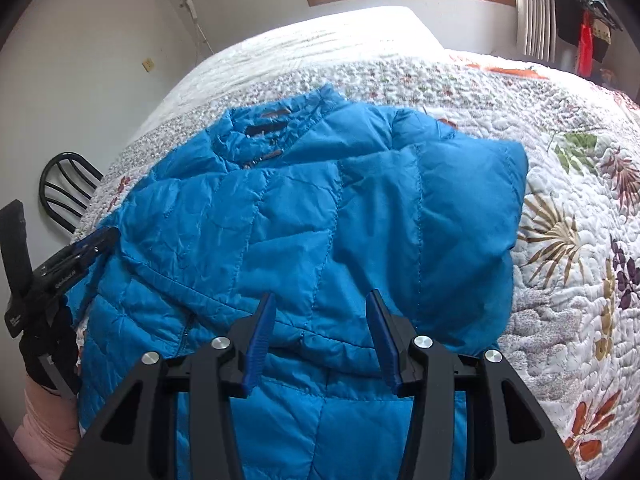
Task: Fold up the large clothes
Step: 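Grasp the jacket side with the left tool and fold it inward over the body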
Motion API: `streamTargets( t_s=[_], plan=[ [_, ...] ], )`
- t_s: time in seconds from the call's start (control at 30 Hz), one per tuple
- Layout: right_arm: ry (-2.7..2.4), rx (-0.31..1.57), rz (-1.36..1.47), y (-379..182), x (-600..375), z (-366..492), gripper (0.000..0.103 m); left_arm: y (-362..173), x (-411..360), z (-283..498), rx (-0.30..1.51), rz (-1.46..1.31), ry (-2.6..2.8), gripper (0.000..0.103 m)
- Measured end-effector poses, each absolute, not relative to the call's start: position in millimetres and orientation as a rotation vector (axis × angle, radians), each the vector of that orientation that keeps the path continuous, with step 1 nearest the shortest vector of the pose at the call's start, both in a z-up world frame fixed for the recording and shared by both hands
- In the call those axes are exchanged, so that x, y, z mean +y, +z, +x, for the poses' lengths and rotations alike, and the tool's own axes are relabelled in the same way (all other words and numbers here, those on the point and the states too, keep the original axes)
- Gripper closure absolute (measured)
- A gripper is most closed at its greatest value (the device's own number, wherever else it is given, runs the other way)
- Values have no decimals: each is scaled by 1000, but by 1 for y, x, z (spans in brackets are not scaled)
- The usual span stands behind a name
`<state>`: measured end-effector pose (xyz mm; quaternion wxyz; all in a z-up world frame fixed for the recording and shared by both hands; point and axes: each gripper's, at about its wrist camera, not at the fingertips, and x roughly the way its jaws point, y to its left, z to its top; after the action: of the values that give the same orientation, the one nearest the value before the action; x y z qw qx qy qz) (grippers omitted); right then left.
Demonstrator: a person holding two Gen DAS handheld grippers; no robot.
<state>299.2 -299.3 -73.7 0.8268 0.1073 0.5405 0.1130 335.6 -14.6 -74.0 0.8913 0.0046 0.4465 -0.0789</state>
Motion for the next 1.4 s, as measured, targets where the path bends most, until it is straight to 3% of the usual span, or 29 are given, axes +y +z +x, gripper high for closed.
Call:
streamTargets(
  t_s=[0.1,0.37,0.43,0.5,0.6,1.0,1.33,1.4],
  plan=[
    [244,1161,228,-93,-300,304,57,-108,-3,352,1022,-51,-194,58],
    [252,1117,232,-83,-303,292,57,-100,2,342,1002,-58,-193,58],
    [270,1086,249,-69,-310,281,57,-87,13,328,990,-94,-202,53],
    [240,1039,243,-53,-322,265,56,-73,33,306,963,-108,-178,36],
    [117,968,228,-34,-351,240,50,-62,76,268,940,-115,-105,32],
    [-331,952,297,-70,-464,167,50,-106,257,130,1001,-492,256,29],
    [-439,1007,330,-104,-494,160,50,-120,325,122,832,-848,245,29],
    [-436,1006,339,-105,-496,160,50,-122,335,124,799,-895,254,34]
  ],
)
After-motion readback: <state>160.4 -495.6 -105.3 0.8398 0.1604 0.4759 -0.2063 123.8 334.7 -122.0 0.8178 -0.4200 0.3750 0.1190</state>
